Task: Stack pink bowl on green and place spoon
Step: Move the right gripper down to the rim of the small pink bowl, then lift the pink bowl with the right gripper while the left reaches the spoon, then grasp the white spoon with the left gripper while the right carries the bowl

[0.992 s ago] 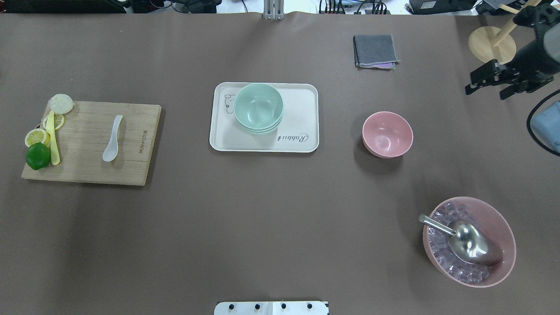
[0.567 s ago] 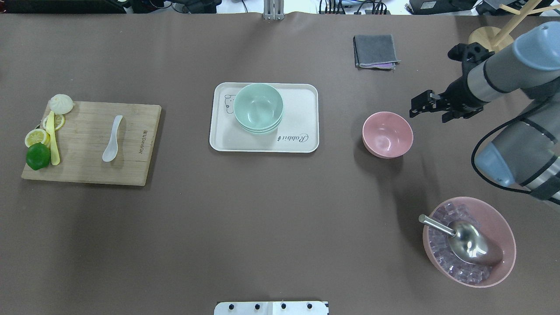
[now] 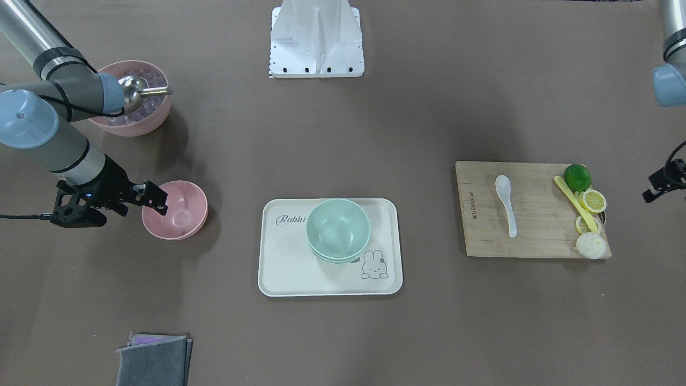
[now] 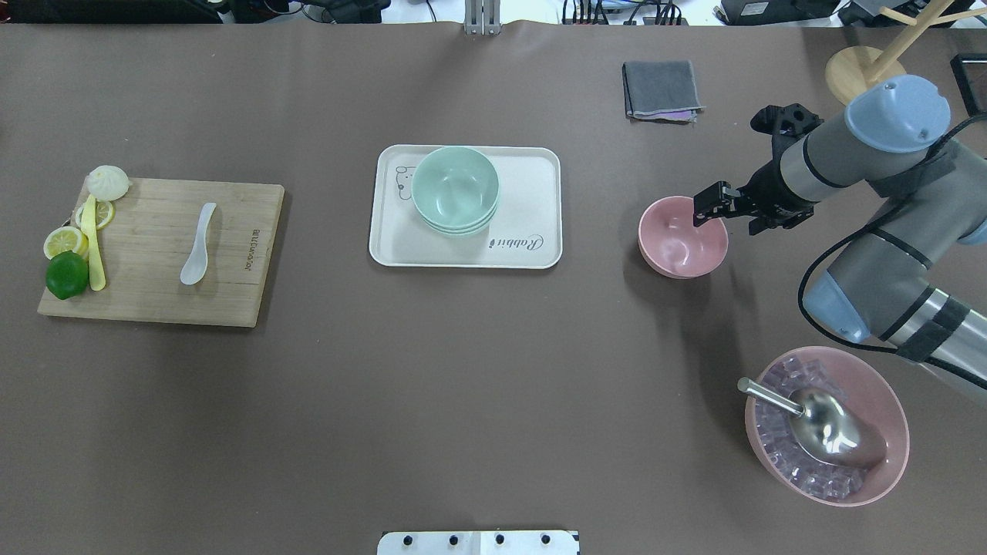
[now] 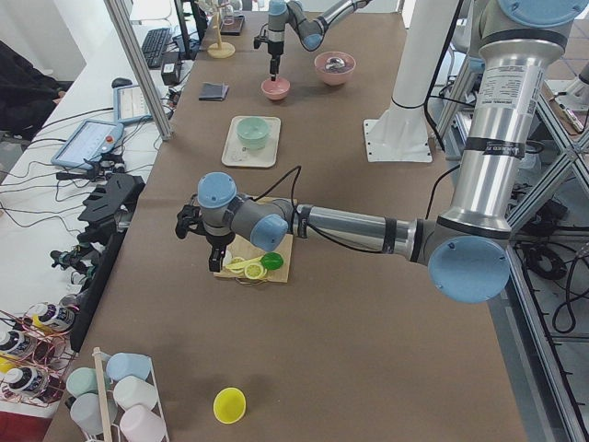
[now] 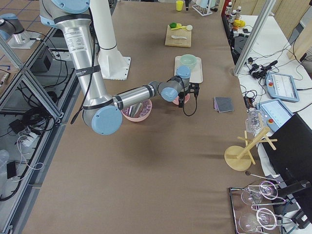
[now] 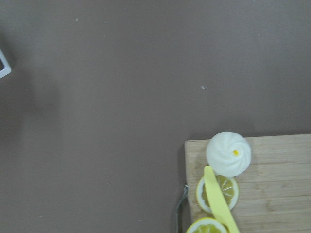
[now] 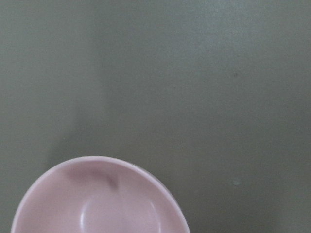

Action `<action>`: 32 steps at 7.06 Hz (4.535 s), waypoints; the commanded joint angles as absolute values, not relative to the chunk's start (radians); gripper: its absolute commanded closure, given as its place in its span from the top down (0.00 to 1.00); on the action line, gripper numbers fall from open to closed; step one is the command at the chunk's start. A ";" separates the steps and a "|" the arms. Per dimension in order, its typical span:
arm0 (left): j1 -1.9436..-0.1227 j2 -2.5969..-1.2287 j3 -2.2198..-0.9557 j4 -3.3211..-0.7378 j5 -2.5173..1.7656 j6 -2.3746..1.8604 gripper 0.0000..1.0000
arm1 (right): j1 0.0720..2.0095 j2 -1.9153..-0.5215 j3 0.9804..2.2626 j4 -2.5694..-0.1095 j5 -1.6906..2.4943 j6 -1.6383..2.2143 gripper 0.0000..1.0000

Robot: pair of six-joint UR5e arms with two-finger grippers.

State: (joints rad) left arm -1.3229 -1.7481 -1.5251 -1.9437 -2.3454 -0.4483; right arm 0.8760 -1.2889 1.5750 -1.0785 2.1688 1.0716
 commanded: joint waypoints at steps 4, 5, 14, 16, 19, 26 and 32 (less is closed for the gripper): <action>-1.223 -1.845 -1.514 -1.944 -2.344 -0.584 0.97 | 0.865 -1.305 1.574 -1.078 2.189 1.054 0.00; -1.179 -1.865 -1.506 -1.944 -2.338 -0.622 0.97 | 0.868 -1.305 1.577 -1.078 2.195 1.054 0.00; -0.951 -1.979 -1.408 -1.947 -2.161 -0.877 0.96 | 0.962 -1.172 1.589 -1.081 2.275 1.123 0.00; -0.946 -1.962 -1.425 -1.945 -2.160 -0.882 0.78 | 0.968 -1.134 1.589 -1.081 2.275 1.187 0.00; -0.939 -1.927 -1.454 -1.937 -2.160 -0.885 0.53 | 0.968 -1.126 1.591 -1.081 2.275 1.193 0.00; -0.900 -1.916 -1.468 -1.937 -2.151 -0.879 0.38 | 0.963 -1.097 1.589 -1.083 2.273 1.242 0.00; -0.923 -1.854 -1.711 -1.788 -2.154 -0.867 0.00 | 0.959 -1.040 1.603 -1.091 2.273 1.301 0.00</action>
